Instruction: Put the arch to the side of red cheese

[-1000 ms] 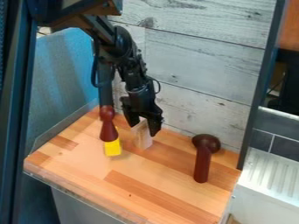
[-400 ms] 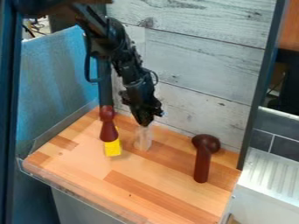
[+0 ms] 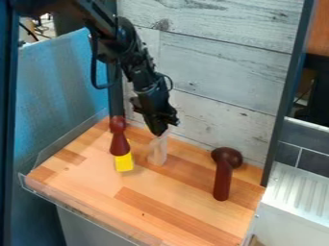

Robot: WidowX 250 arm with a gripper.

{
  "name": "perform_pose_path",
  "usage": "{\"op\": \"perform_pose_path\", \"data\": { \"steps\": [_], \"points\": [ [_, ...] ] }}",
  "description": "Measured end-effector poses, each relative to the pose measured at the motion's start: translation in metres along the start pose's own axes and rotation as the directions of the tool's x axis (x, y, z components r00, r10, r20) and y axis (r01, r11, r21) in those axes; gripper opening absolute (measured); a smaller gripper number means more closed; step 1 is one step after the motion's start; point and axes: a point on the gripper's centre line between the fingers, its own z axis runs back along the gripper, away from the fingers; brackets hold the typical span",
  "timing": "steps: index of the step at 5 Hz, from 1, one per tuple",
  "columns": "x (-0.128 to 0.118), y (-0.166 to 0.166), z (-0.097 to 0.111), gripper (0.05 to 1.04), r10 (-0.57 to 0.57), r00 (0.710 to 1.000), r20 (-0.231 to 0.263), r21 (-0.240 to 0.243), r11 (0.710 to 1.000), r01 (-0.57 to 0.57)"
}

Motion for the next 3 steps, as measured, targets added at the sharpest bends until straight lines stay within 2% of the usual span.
{"op": "perform_pose_path", "data": {
  "steps": [1, 2, 3],
  "points": [
    [0.004, 0.0, 0.019, 0.078, -0.013, 1.0, 0.011, 0.005, 1.0, 0.013],
    [0.002, 0.005, 0.052, 0.212, 0.0, 1.0, 0.005, 0.013, 1.0, 0.0],
    [0.004, 0.011, 0.083, 0.463, 0.0, 1.0, -0.003, 0.042, 0.999, 0.0]
  ]
}}
